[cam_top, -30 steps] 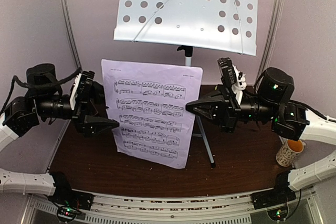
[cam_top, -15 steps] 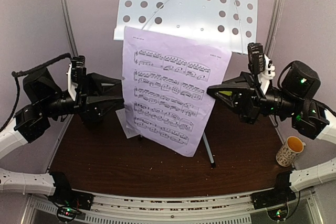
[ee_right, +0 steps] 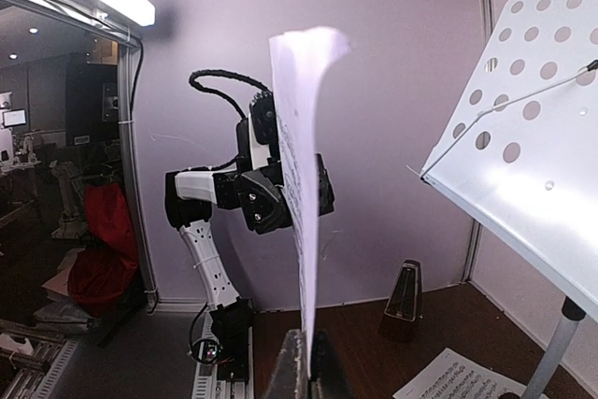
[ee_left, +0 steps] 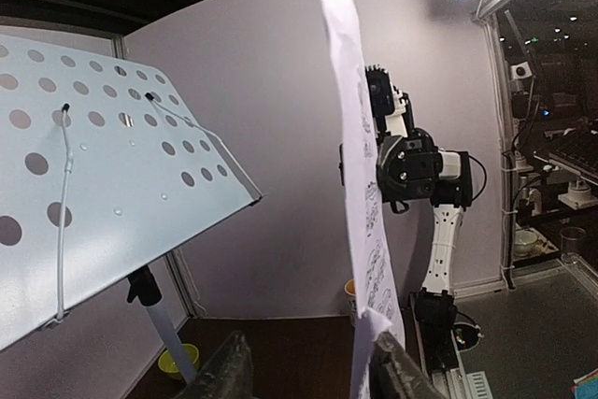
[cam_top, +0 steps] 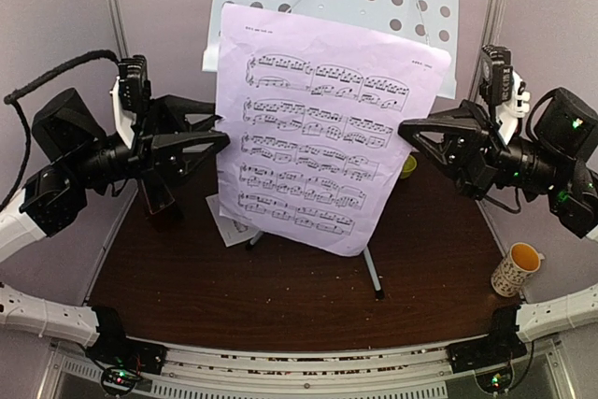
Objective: Set up the instrument practice props
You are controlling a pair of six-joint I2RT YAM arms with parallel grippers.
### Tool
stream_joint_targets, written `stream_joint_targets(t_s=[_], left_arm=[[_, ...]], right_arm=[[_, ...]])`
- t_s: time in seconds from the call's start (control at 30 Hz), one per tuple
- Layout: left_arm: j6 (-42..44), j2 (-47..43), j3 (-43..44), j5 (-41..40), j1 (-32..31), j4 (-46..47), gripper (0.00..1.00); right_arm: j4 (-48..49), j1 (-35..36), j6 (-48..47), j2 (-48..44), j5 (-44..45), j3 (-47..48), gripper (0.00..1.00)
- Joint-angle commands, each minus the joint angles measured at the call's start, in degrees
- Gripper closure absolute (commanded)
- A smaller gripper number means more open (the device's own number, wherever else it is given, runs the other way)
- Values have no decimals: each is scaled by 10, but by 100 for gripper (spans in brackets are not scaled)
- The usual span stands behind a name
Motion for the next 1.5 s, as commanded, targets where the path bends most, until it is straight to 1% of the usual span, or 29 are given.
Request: stream_joint_targets(t_s=[0.0, 0.17, 0.33, 0.43, 0.5, 0.7, 0.77, 0.9, 1.13, 1.27, 1.4, 1.47], left_arm=[[21, 22, 53, -13, -17, -17, 60], [49, 62, 121, -37, -55, -65, 70], [48, 91, 173, -65, -62, -69, 92], [41, 108, 203, -68, -62, -53, 100], [37, 123, 227, -69, -64, -45, 100], [27, 172, 306, -130, -66, -35, 100], [23, 183, 320, -153, -66, -20, 100], [20, 199, 336, -183, -66, 13, 100], [16, 221, 371, -226, -66, 54, 100], [23, 253, 431, -288, -65, 29, 100], [30, 285, 478, -329, -64, 25, 100], [30, 300, 498, -344, -62, 24, 100]], right_arm=[[-19, -3, -13, -11, 21, 23, 100], [-20, -2, -19, -13, 58, 49, 100], [-35, -3, -35, -6, 126, 87, 100], [-48, -3, -46, 4, 162, 115, 100], [-48, -3, -52, 9, 191, 131, 100], [-48, -4, -80, 44, 286, 199, 100], [-42, -5, -92, 58, 329, 220, 100], [-26, -9, -113, 90, 382, 270, 99], [-7, -18, -149, 148, 416, 346, 98], [15, -26, -177, 171, 447, 368, 95], [25, -51, -192, 198, 449, 399, 96], [22, -67, -185, 213, 438, 422, 98]])
